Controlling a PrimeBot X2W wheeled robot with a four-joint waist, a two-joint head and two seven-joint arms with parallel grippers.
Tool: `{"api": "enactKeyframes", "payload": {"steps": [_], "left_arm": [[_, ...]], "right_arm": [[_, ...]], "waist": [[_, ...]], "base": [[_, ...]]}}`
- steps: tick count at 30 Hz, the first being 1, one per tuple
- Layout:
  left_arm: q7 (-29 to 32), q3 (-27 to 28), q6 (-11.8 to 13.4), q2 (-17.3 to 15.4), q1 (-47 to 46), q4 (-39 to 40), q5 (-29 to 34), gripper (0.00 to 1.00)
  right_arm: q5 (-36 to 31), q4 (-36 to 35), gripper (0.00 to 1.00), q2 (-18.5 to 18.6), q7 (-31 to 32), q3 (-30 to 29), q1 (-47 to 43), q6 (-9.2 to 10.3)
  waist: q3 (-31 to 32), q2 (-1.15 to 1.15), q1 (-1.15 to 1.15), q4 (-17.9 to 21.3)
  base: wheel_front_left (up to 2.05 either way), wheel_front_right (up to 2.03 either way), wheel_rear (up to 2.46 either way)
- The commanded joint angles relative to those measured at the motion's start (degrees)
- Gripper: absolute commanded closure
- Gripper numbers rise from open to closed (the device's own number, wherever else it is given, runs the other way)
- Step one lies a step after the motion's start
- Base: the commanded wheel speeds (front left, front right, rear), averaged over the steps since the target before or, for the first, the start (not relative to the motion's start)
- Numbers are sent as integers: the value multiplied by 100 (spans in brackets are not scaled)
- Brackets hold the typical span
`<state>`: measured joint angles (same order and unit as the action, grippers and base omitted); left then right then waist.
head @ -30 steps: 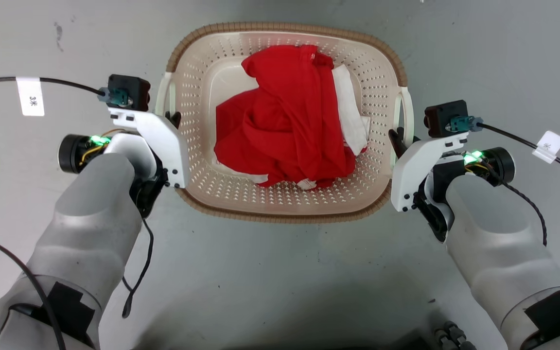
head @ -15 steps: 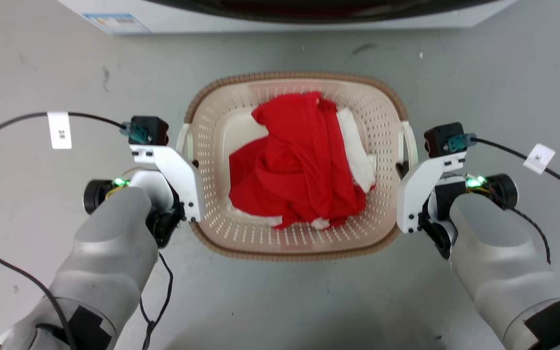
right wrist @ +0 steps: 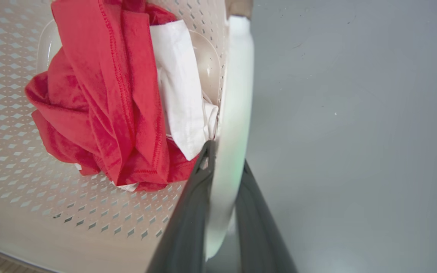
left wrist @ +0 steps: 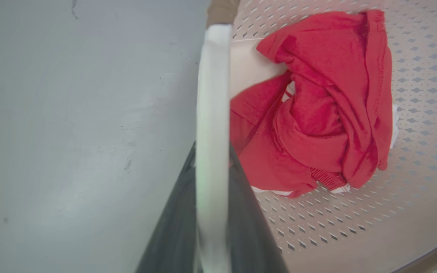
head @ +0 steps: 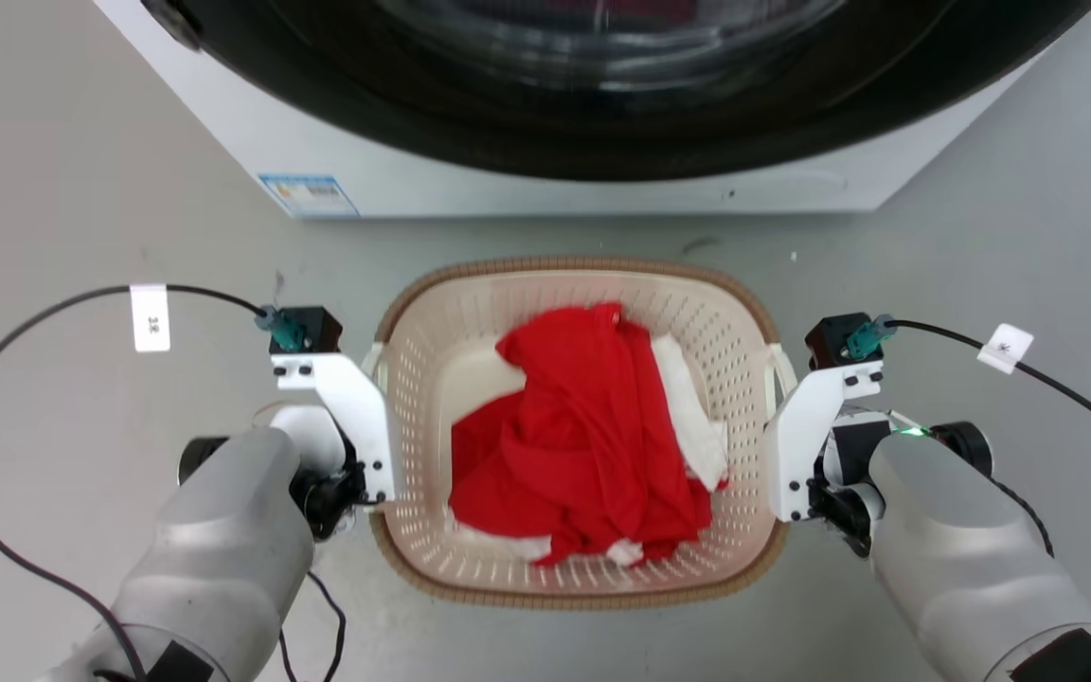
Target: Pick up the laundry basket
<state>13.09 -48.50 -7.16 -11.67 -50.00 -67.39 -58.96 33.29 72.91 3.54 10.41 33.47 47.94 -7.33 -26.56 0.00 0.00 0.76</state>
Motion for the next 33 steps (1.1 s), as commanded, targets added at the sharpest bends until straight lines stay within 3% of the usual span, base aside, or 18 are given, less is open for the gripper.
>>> {"api": "enactKeyframes", "payload": {"steps": [1,13,33], "left_arm": [[142,-38,-57,100,79,34,-116,100],[802,-176,-58,122,352,-91,-484,100],[1285,-374,-53,270,909,-353,-745,100]], "right_arm": [[118,-88,100,-119,208,70,-68,-28],[667,-264,100,4,1372,349,-298,-29],[1315,-374,100,139,2304,691,-761,-29]], "waist": [[402,0,0,-2],[1365,0,0,5],[2482,0,0,-55]], "base": [[0,0,0],[0,0,0],[0,0,0]]}}
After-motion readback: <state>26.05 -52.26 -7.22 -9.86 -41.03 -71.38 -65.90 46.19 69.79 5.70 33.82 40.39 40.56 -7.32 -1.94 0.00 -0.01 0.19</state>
